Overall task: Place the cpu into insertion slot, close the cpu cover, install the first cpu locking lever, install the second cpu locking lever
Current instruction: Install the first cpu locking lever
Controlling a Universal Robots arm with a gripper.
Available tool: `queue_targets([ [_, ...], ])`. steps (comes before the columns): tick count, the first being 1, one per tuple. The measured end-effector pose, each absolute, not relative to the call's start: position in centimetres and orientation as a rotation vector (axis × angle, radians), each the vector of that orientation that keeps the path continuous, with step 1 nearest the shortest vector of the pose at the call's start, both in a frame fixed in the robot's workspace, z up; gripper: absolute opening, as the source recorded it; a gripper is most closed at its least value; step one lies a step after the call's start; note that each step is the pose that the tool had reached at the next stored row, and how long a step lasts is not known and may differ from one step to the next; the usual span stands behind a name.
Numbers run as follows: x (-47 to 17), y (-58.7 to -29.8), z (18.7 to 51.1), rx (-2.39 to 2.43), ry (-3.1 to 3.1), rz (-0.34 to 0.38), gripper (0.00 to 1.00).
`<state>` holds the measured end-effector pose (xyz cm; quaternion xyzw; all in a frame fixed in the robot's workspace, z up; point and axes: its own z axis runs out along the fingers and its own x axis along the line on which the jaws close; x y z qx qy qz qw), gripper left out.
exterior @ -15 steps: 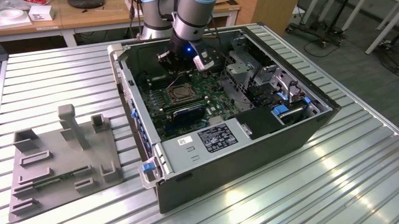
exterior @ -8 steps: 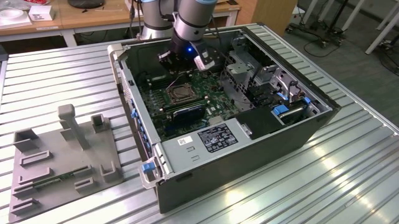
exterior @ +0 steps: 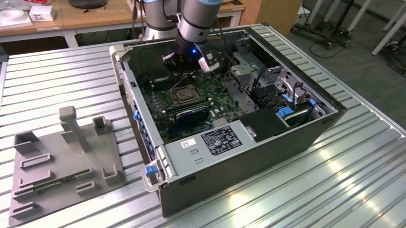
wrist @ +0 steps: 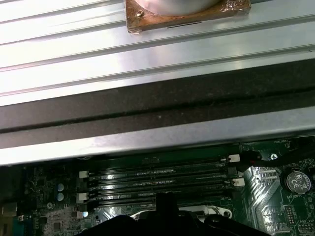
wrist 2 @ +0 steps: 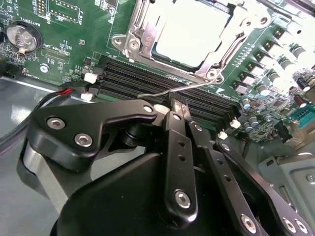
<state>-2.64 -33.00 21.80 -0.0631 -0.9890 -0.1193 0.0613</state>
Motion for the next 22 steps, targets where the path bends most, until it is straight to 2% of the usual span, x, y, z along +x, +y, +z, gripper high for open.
queue_targets([
  [22,-1.7,-33.0,20.5,-0.191,-2.991,-0.363,0.11],
])
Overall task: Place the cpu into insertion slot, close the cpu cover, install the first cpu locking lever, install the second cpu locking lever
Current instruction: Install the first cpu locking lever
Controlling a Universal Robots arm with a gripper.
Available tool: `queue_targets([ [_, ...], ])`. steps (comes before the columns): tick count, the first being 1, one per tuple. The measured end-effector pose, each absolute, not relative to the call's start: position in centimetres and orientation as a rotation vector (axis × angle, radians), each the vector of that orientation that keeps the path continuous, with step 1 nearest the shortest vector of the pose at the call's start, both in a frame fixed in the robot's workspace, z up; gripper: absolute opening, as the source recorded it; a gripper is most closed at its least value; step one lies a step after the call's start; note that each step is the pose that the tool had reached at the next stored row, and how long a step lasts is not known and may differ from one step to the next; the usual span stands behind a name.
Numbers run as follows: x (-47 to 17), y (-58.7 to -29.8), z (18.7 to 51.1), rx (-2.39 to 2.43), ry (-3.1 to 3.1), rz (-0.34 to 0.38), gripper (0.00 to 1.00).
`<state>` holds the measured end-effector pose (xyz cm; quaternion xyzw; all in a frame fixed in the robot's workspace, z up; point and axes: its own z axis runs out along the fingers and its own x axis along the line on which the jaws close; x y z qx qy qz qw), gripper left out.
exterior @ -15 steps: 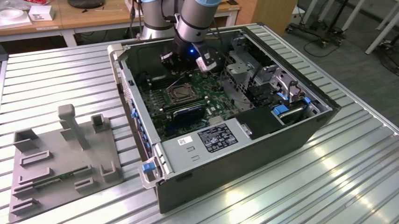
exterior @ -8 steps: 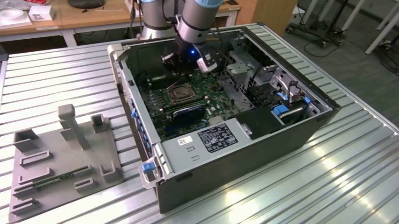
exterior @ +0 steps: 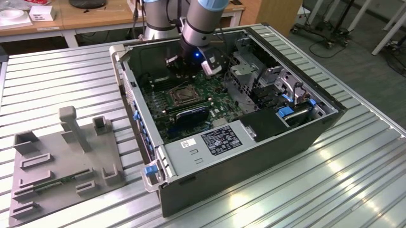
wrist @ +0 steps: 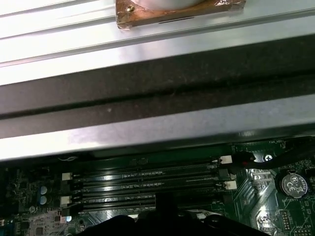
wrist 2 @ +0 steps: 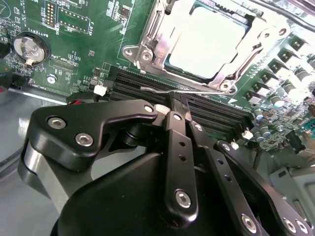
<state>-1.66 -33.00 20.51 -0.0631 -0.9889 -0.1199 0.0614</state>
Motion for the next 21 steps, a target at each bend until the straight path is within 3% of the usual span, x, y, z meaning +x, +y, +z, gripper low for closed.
queue_targets([
  [21,-1.33,-33.14,19.73,-0.191,-2.991,-0.362,0.11],
])
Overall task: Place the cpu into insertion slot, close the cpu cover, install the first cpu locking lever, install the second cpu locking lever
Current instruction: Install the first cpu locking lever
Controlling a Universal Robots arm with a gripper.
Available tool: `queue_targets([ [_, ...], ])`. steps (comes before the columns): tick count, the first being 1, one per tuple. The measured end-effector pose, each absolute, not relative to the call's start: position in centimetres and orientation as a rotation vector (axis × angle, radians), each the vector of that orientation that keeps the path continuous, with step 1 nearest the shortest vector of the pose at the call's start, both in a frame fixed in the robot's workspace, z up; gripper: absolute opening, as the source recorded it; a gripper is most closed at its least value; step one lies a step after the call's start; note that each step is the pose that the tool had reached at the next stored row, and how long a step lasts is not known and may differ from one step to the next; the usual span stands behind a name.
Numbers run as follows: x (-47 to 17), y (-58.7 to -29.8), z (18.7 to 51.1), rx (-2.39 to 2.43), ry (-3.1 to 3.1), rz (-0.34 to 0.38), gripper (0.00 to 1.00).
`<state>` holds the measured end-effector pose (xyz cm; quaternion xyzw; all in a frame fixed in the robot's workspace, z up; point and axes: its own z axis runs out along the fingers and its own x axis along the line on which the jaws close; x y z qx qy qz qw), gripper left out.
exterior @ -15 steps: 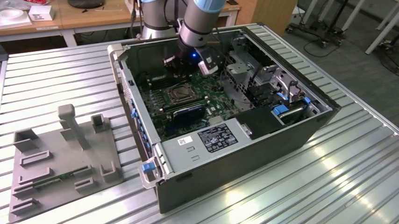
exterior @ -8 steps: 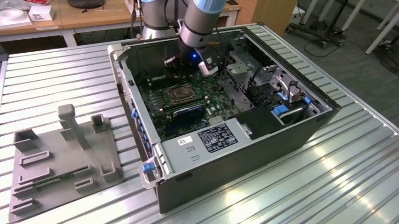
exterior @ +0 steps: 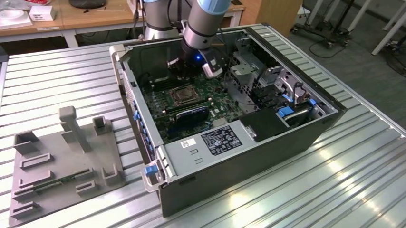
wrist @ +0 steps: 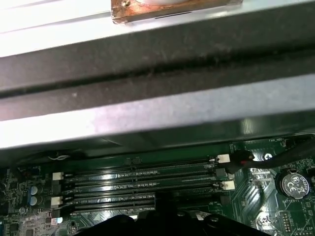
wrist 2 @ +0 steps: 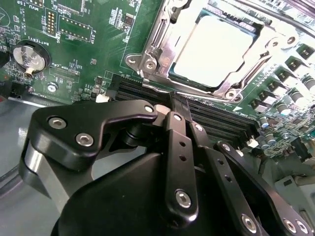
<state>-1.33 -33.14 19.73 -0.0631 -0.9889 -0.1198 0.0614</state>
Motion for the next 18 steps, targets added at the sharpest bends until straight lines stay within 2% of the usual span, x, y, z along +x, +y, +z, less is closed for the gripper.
queue_targets([
  [18,-1.30,-33.54,19.26,-0.191,-2.991,-0.362,0.11],
])
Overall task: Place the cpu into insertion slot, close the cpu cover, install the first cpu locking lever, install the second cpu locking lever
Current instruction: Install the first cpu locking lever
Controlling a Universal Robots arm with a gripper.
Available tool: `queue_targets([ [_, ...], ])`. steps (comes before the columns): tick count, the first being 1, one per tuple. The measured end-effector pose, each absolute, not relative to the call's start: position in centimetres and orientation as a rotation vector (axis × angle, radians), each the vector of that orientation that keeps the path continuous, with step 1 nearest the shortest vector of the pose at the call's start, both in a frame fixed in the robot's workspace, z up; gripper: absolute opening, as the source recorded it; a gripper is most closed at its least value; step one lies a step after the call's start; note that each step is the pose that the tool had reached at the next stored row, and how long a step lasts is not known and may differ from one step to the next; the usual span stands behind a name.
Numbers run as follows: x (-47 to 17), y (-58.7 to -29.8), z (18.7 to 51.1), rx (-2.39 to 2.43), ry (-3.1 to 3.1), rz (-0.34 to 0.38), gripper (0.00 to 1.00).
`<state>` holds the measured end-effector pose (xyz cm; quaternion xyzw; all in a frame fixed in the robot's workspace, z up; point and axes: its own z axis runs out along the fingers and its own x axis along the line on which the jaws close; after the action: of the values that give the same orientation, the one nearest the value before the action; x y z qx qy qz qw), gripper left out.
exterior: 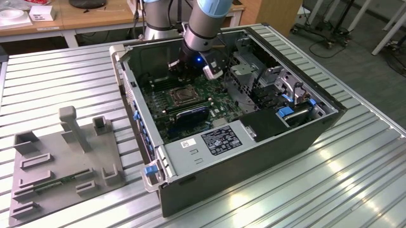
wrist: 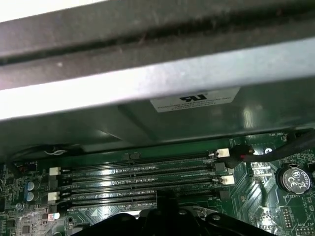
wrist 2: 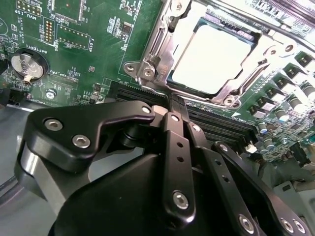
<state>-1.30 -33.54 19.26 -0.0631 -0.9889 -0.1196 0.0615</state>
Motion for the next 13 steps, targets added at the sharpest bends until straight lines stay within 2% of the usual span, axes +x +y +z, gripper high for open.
queue_targets([
  [13,-1.29,-33.59,19.14,-0.191,-2.991,-0.365,0.11],
])
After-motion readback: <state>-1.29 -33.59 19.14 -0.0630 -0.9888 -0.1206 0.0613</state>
